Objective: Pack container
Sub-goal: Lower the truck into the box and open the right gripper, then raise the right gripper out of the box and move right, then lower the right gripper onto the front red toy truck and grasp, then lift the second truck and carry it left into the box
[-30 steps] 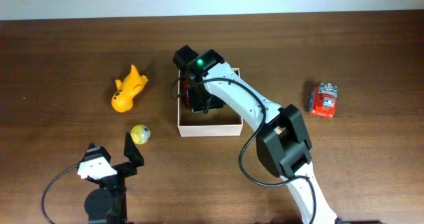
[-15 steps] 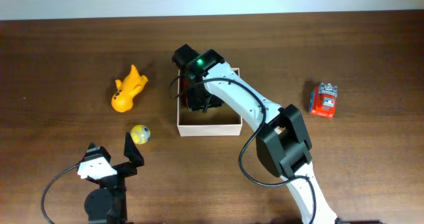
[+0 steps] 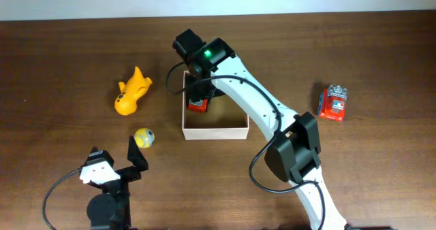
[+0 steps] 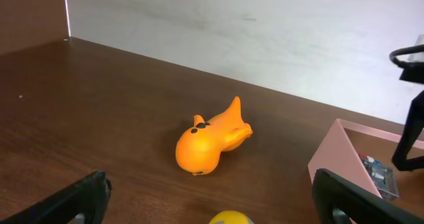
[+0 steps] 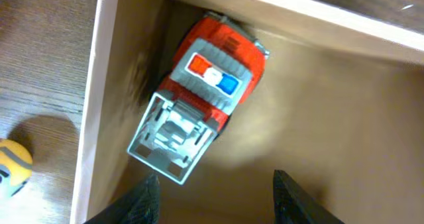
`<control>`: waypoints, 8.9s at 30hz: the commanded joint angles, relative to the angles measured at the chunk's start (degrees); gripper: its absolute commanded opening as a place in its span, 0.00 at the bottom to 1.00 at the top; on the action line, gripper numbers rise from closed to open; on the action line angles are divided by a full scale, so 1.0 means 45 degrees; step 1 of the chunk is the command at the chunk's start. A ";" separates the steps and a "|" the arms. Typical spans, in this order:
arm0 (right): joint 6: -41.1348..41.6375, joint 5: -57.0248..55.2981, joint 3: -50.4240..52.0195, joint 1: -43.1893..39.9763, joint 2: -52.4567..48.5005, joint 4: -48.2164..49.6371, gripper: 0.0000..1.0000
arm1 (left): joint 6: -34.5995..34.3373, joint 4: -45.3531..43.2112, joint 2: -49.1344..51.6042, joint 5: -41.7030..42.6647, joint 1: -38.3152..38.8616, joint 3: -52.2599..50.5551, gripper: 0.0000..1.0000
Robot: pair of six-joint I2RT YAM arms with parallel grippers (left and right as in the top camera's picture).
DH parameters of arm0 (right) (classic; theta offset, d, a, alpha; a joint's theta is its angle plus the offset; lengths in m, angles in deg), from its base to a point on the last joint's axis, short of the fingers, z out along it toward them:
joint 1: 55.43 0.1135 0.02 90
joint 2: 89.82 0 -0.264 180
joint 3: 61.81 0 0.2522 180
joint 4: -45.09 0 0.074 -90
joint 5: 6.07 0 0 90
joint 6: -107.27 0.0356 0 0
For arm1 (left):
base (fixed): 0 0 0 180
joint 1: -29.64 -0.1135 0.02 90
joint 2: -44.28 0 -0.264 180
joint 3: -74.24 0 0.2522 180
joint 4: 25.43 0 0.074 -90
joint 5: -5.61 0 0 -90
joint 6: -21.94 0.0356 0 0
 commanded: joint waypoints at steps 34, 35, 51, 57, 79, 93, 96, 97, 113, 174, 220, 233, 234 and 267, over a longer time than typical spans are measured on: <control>-0.0301 -0.0277 0.2259 -0.1239 -0.0253 0.2482 0.49 | 0.0253 -0.0034 -0.0063 0.0097 -0.0053 -0.0078 0.99; -0.0257 -0.0219 0.2322 -0.1224 -0.0272 0.2535 0.50 | 0.0253 -0.0034 -0.0063 0.0097 -0.0053 -0.0078 0.99; 0.0019 0.0296 0.2535 -0.1001 -0.0282 0.3575 0.49 | 0.0253 -0.0034 -0.0063 0.0097 -0.0053 -0.0078 0.99; -0.0034 0.0554 0.2535 -0.0996 -0.0282 0.3769 0.49 | 0.0253 -0.0034 -0.0063 0.0097 -0.0053 -0.0078 0.99; -0.0374 -0.0019 0.2511 -0.1467 -0.0199 0.2866 0.50 | 0.0253 -0.0034 -0.0063 0.0097 -0.0053 -0.0078 0.99; -0.1379 -0.0019 -0.1671 -0.1676 0.1107 -0.0423 0.60 | 0.0253 -0.0034 -0.0063 0.0097 -0.0053 -0.0078 0.99; -0.1676 -0.0355 -0.3798 -0.1851 0.1282 -0.1583 0.64 | 0.0253 -0.0034 -0.0063 0.0102 -0.0053 -0.0078 0.99; -0.1710 -0.0695 -0.4658 -0.1972 0.1297 -0.2064 0.66 | 0.0253 -0.0034 -0.0063 0.0097 -0.0053 -0.0078 0.99; -0.4056 -0.1365 -0.6271 -0.6960 0.1375 -0.4639 0.77 | 0.0253 -0.0034 -0.0063 0.0097 -0.0053 -0.0078 0.99; -0.4901 0.1855 0.6790 -1.1016 0.1370 0.0631 0.89 | 0.0253 -0.0034 -0.0063 0.0097 -0.0053 -0.0078 0.99; -0.5037 0.1666 0.7193 -1.1011 0.1384 0.1326 0.66 | 0.0253 -0.0034 -0.0063 0.0097 -0.0053 -0.0078 0.99; -0.5144 0.1661 0.4507 -1.0972 0.1399 -0.0350 0.66 | 0.0248 -0.0034 -0.0063 0.0097 -0.0053 -0.0078 0.99; -0.5178 0.1661 0.4201 -1.0933 0.1399 -0.0554 0.66 | 0.0248 -0.0034 -0.0063 0.0097 -0.0053 -0.0078 0.99; -0.2234 0.1564 -0.3327 -0.2943 0.1399 -0.3536 0.67 | 0.0253 -0.0034 -0.0063 0.0102 -0.0053 -0.0078 0.99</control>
